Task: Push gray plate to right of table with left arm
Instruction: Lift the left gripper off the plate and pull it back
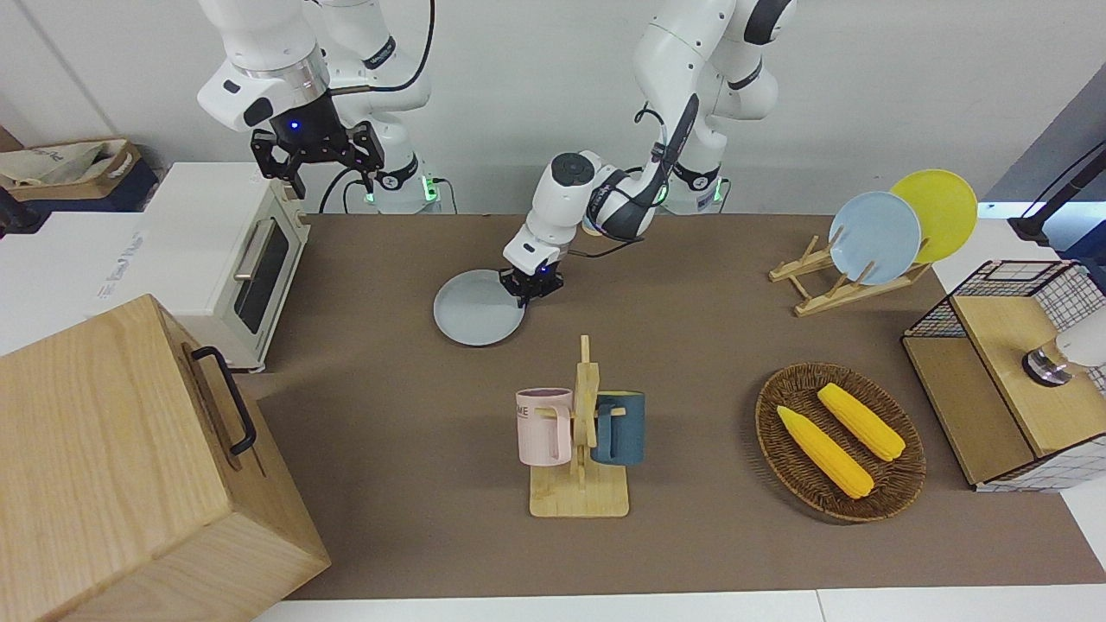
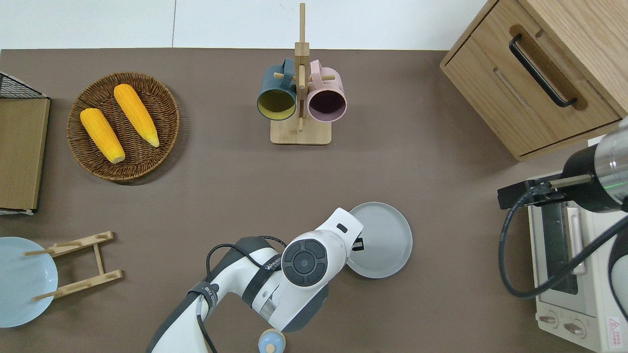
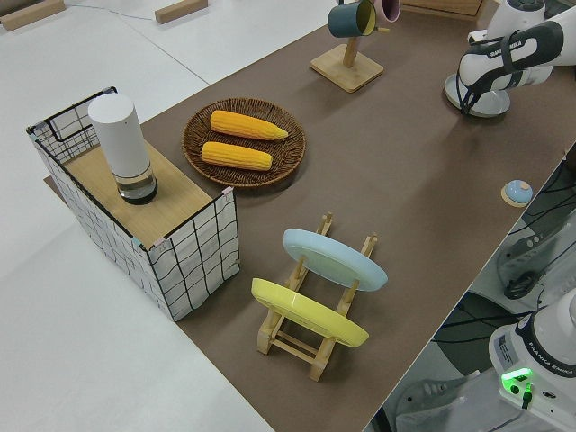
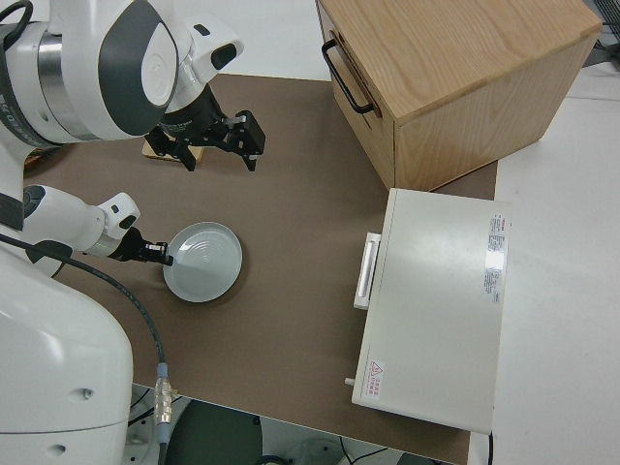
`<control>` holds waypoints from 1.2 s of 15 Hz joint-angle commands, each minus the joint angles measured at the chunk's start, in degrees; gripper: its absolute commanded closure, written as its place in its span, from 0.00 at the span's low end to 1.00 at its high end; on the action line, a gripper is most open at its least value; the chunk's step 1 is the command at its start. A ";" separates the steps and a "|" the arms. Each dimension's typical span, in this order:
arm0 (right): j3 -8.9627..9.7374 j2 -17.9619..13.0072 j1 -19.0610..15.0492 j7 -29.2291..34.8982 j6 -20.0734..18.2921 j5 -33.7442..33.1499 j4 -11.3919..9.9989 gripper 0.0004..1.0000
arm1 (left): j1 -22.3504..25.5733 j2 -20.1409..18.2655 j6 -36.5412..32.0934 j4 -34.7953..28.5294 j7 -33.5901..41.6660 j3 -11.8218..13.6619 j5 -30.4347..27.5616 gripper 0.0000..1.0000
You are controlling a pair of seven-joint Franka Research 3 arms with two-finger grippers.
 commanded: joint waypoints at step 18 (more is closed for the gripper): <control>0.32 -0.43 -0.63 -0.15 -0.69 0.55 -0.03 0.02 | 8.91 -9.97 -19.53 1.60 11.89 1.83 1.39 0.01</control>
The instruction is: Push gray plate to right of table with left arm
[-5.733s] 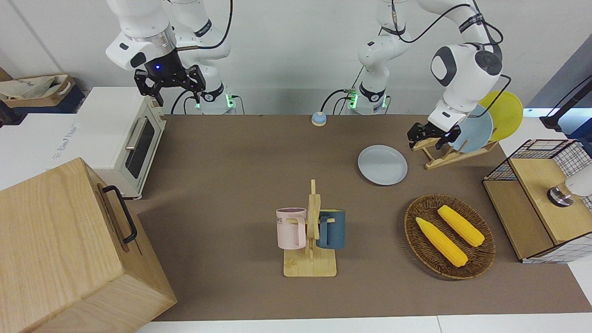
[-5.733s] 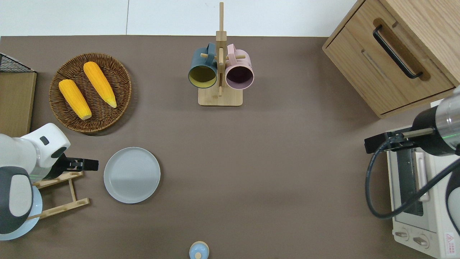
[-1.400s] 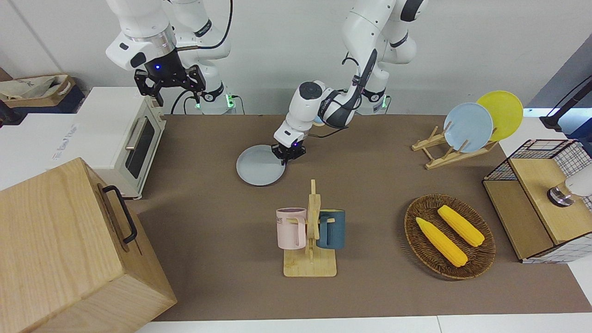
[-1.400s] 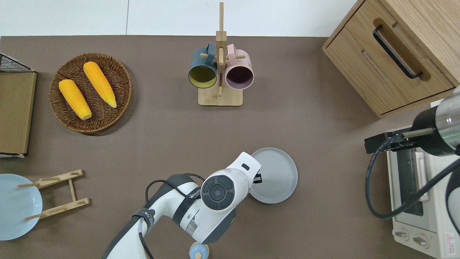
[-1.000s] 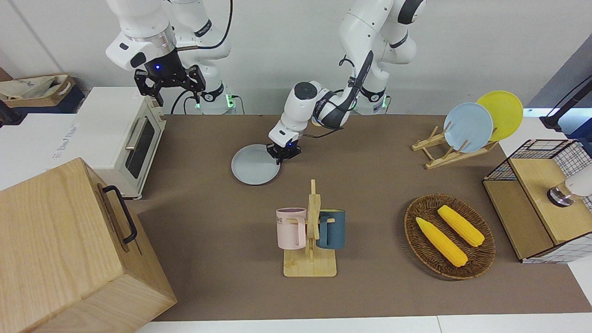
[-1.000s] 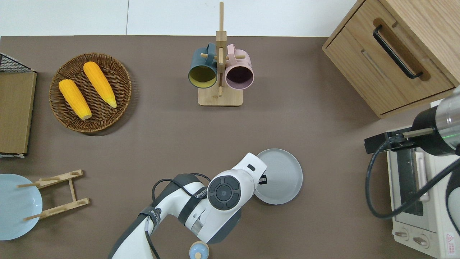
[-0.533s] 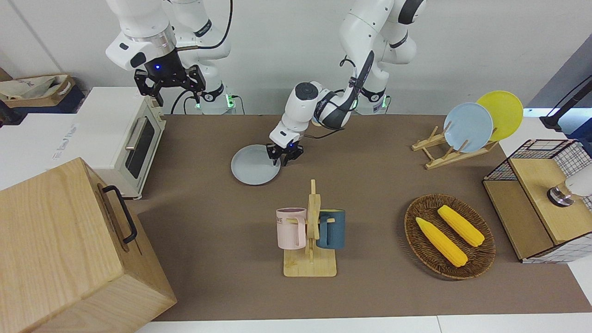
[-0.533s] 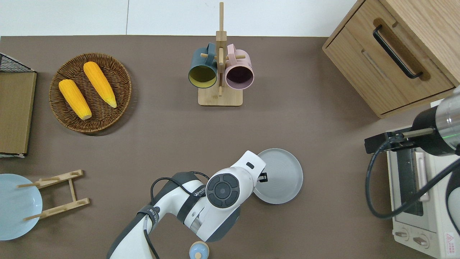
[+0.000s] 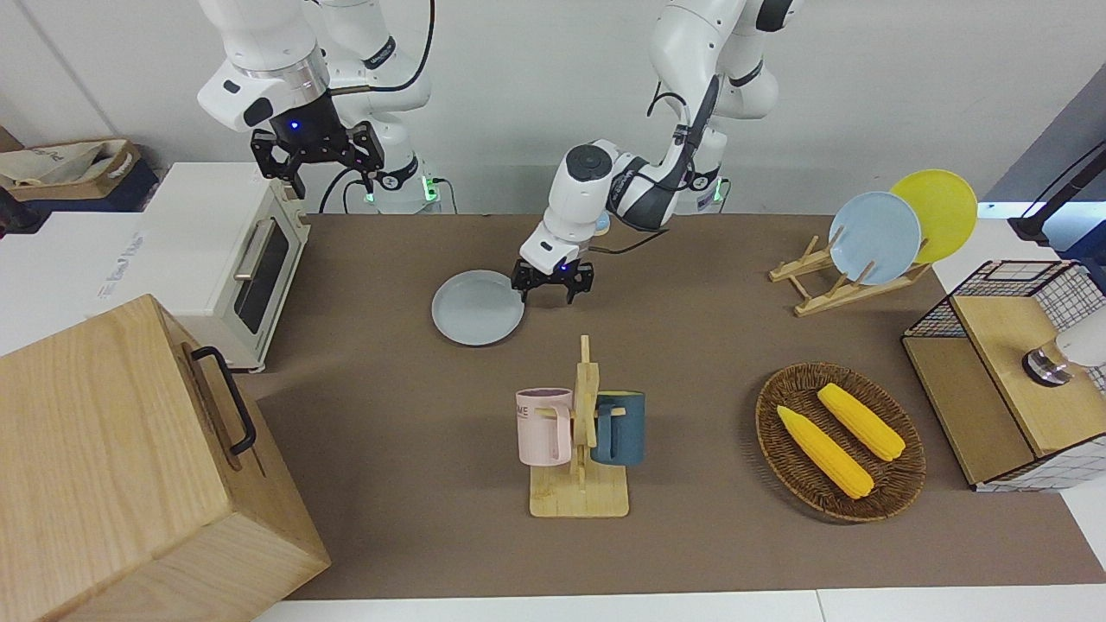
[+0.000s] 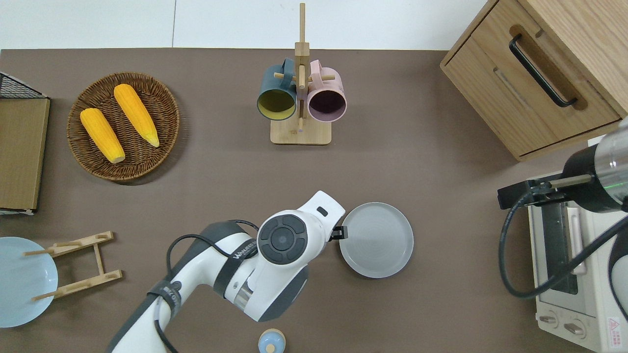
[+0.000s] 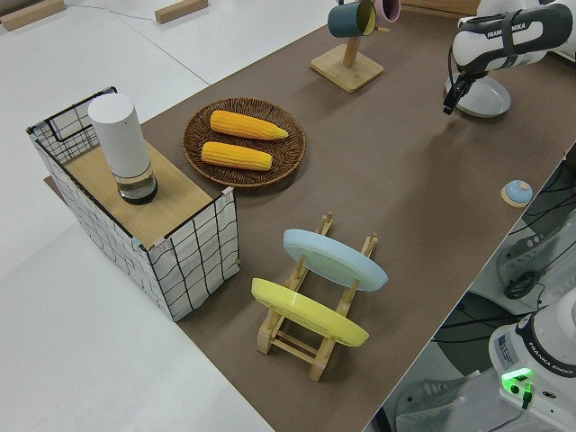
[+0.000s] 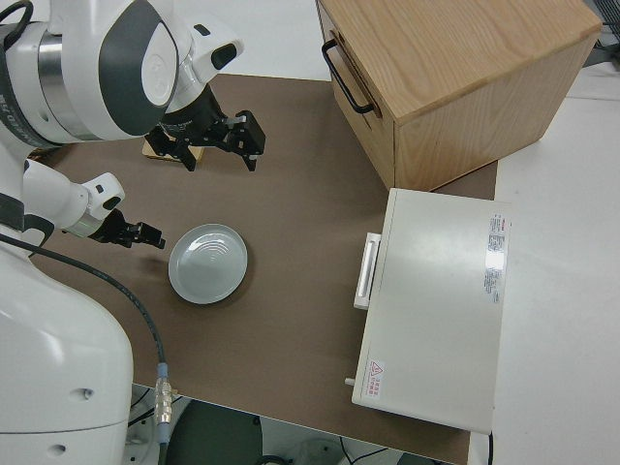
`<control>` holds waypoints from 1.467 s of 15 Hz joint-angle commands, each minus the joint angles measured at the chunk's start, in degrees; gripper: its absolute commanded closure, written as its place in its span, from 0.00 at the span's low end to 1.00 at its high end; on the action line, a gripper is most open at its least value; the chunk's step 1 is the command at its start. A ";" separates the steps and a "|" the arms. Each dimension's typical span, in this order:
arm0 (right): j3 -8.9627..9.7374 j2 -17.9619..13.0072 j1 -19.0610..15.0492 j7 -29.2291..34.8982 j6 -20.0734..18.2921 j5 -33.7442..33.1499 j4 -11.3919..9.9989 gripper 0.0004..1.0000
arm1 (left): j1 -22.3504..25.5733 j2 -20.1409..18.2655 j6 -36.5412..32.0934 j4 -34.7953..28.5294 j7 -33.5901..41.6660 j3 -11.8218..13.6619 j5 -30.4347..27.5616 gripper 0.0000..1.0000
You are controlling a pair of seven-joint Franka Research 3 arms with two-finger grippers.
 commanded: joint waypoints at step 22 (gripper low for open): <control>0.32 -0.43 -0.63 -0.06 -0.69 0.46 0.06 0.02 | 40.42 -13.02 -40.44 20.30 47.10 0.64 1.13 0.01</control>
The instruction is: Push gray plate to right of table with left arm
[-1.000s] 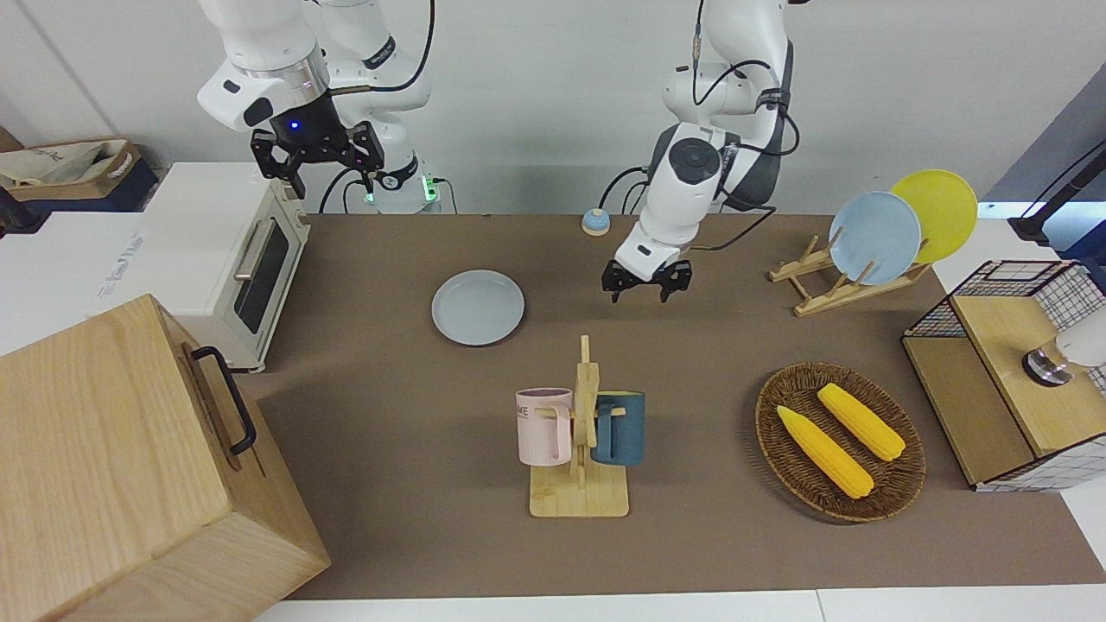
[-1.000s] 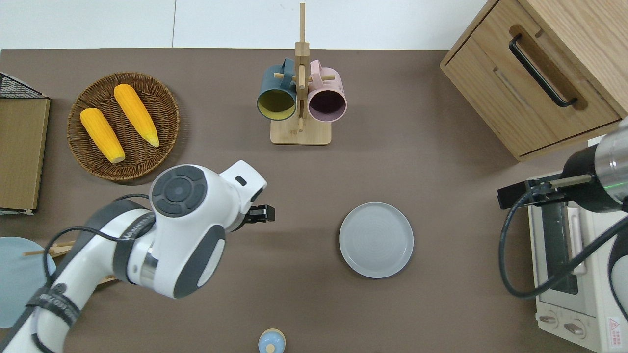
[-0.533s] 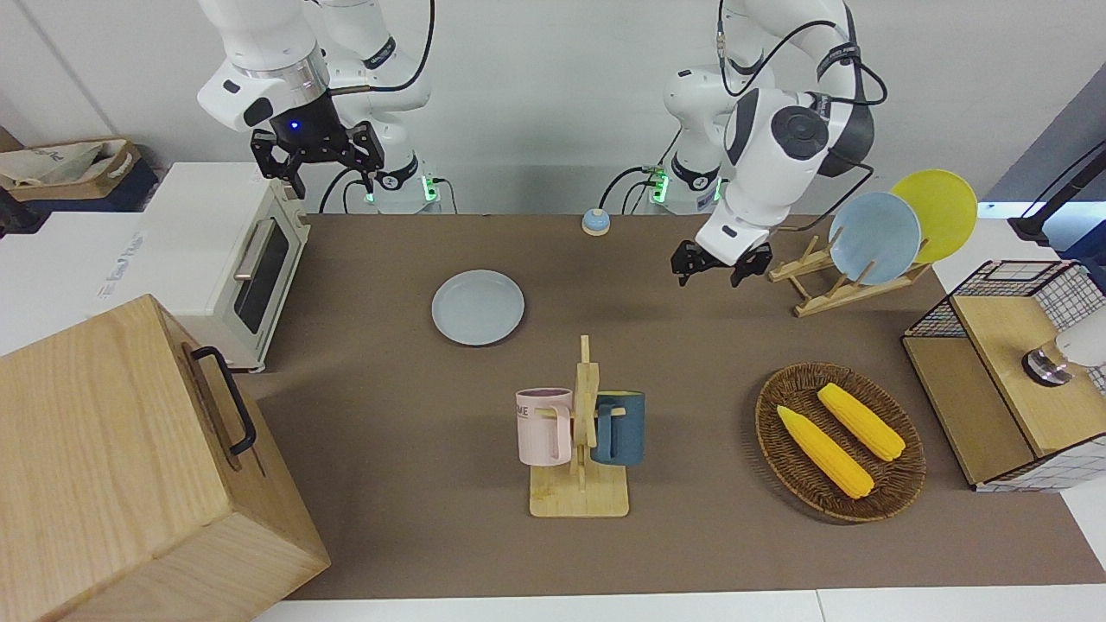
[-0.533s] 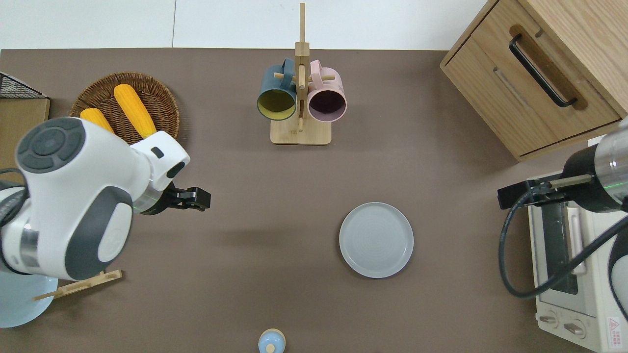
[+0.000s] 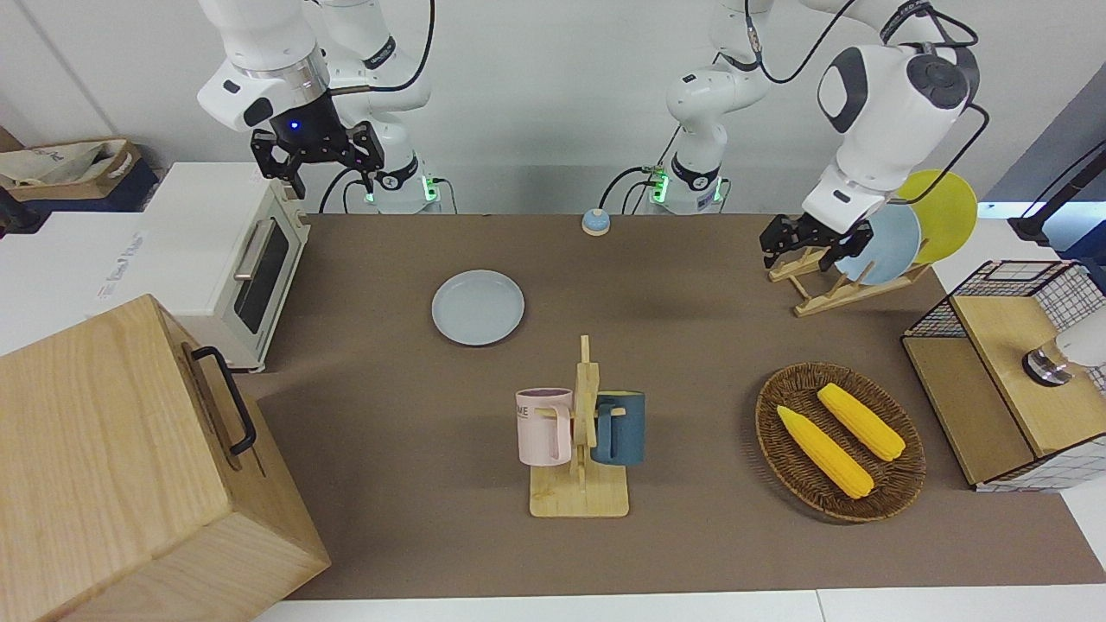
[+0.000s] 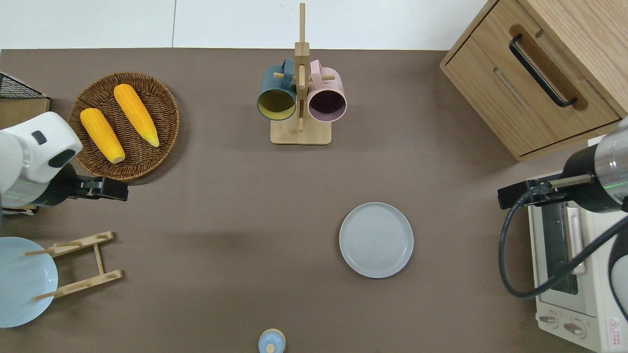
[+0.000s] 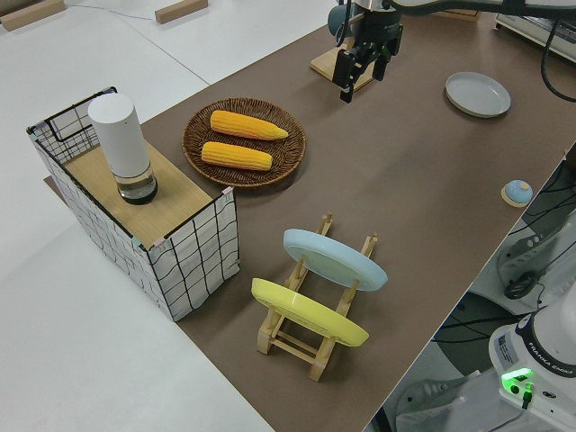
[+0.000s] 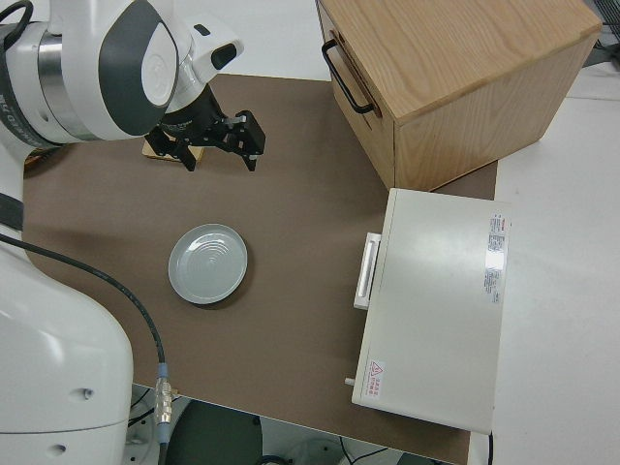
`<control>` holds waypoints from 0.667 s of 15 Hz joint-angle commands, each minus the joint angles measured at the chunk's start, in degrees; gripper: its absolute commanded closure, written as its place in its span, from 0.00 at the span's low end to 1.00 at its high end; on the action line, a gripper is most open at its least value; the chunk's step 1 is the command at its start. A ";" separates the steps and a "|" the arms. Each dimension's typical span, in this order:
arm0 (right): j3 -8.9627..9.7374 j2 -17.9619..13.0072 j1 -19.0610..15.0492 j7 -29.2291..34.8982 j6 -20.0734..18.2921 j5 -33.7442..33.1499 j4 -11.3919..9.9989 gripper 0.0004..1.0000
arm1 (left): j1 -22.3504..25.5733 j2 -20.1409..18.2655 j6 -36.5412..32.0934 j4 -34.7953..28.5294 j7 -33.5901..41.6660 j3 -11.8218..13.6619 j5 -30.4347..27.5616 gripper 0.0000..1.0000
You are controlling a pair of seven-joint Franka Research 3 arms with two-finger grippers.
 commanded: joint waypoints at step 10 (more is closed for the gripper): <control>0.23 -0.43 -0.63 -0.06 -0.69 0.46 0.06 0.02 | 1.83 0.62 -4.11 6.85 2.88 0.72 0.96 0.01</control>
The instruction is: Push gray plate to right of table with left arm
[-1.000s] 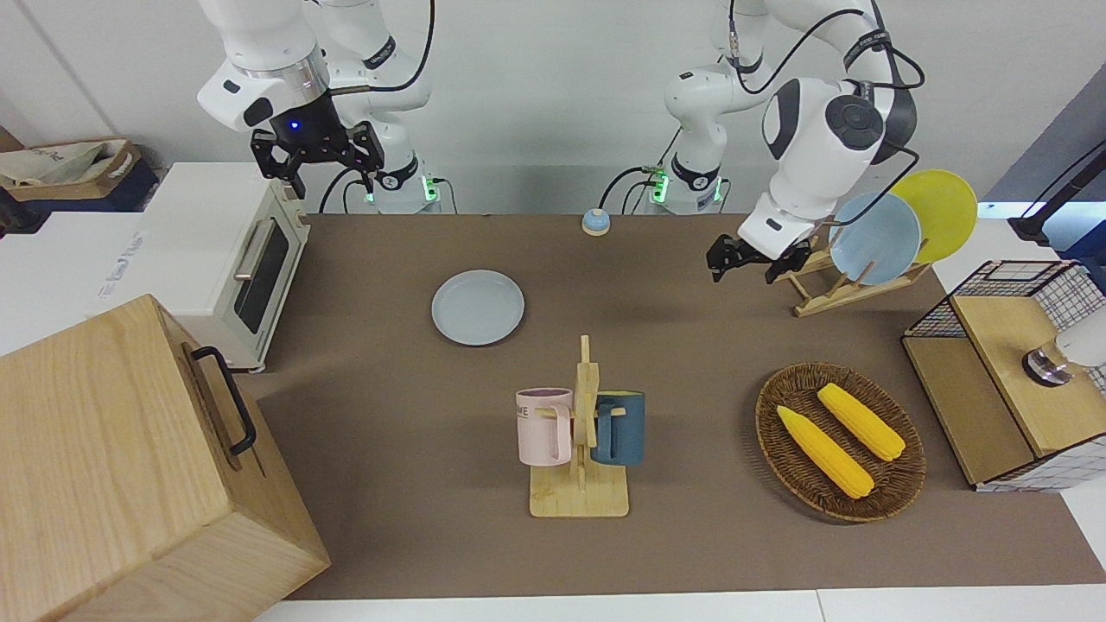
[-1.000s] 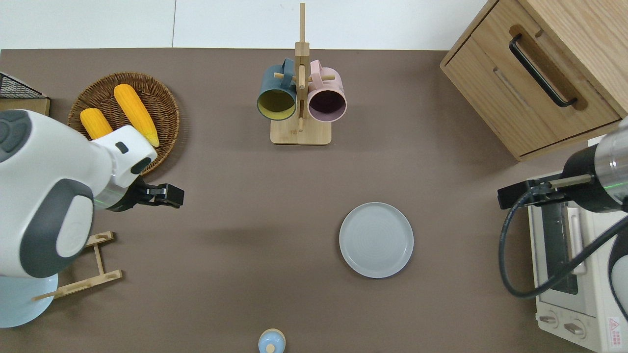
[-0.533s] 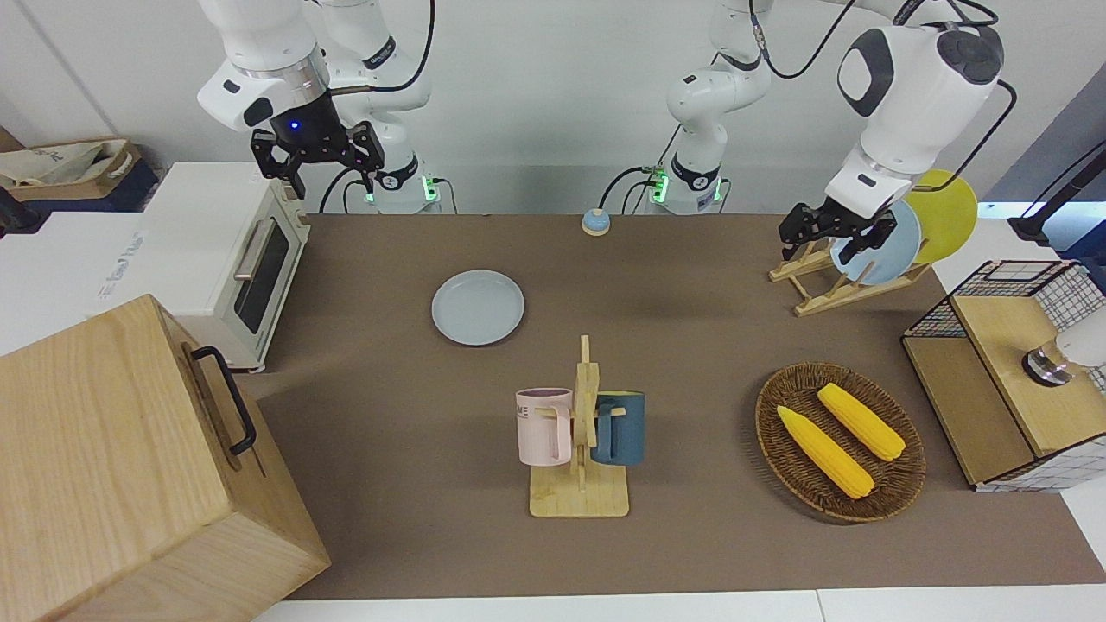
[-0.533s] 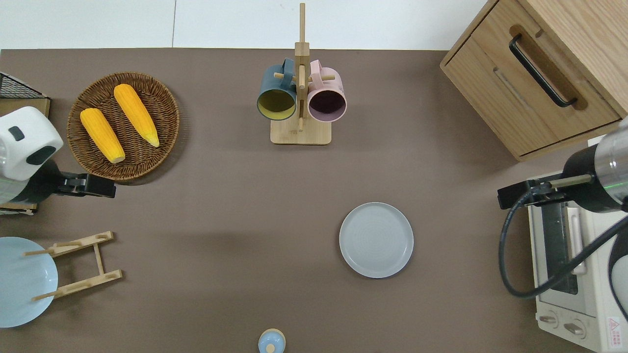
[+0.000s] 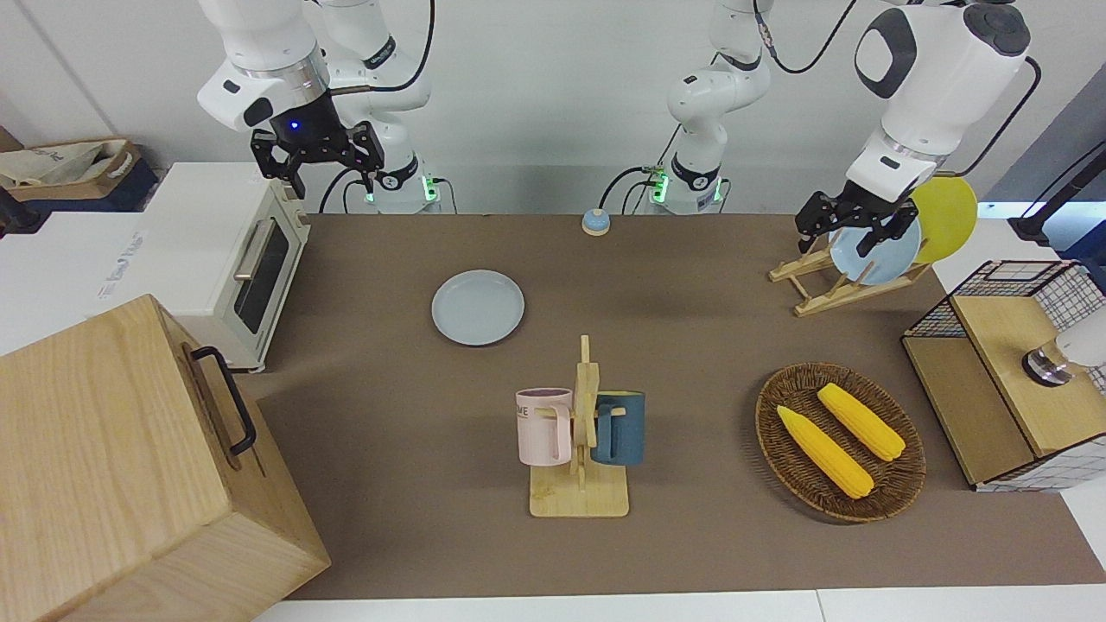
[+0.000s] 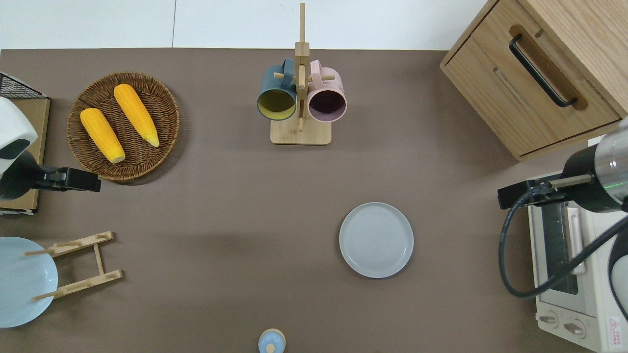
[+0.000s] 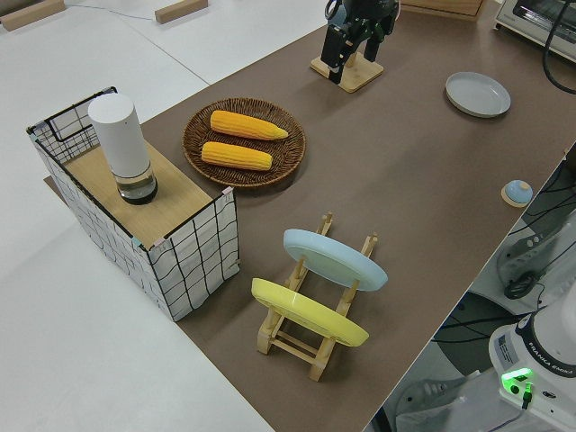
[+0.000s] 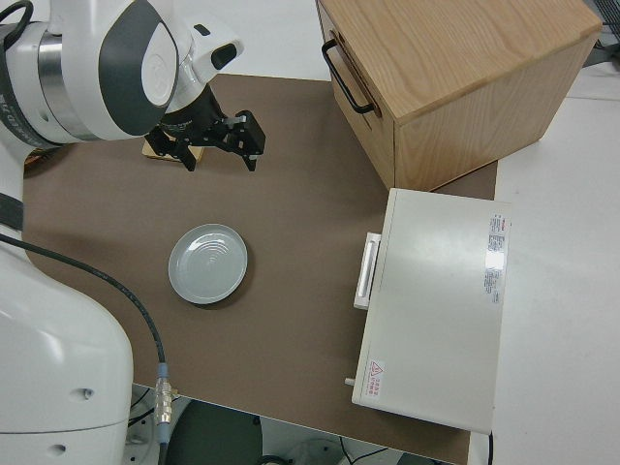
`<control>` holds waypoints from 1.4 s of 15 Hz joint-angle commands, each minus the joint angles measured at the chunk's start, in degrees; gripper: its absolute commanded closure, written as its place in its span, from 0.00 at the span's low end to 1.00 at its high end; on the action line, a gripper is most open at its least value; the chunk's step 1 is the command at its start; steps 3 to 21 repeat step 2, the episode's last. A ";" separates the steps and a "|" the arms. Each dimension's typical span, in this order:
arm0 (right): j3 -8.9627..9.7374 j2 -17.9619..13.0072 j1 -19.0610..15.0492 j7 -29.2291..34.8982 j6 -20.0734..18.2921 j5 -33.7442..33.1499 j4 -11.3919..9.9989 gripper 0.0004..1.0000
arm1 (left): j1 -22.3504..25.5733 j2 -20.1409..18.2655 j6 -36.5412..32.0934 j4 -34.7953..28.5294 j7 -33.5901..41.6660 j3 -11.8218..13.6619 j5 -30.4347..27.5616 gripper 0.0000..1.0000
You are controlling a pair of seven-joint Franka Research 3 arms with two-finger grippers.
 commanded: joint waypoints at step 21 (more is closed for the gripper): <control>0.23 -0.43 -0.63 -0.15 -0.69 0.46 -0.03 0.02 | -0.01 0.59 -1.75 1.56 0.56 0.17 0.95 0.01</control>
